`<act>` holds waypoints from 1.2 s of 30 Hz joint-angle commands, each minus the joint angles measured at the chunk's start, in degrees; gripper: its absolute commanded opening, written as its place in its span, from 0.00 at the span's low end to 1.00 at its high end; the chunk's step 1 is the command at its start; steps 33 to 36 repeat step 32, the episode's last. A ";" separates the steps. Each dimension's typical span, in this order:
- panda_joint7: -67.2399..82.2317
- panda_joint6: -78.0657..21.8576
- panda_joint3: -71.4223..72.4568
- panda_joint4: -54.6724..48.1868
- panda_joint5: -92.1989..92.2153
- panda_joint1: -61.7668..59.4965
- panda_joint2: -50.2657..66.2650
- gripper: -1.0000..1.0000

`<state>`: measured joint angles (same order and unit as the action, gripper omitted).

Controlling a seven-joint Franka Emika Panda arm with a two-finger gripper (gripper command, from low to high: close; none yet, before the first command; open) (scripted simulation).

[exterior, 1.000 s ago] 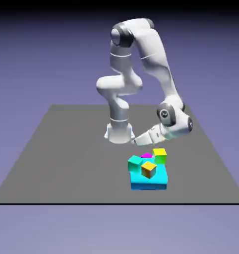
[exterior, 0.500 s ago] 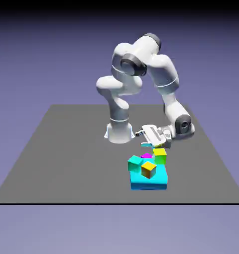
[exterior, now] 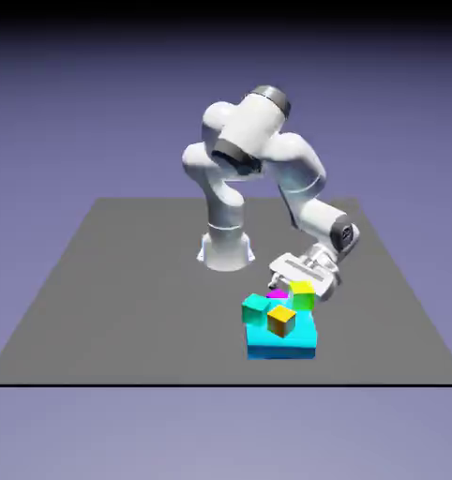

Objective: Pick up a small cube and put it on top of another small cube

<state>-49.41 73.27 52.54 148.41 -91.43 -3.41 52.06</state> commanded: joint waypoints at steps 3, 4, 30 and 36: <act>0.01 -0.72 2.07 -0.09 2.36 0.49 -0.50 0.00; 0.02 -1.44 4.15 -0.19 4.72 0.98 -1.00 0.00; 23.05 2.16 -8.06 -30.30 25.13 -1.62 -15.39 1.00; 23.87 0.02 -7.14 -32.38 26.58 -0.07 -15.68 1.00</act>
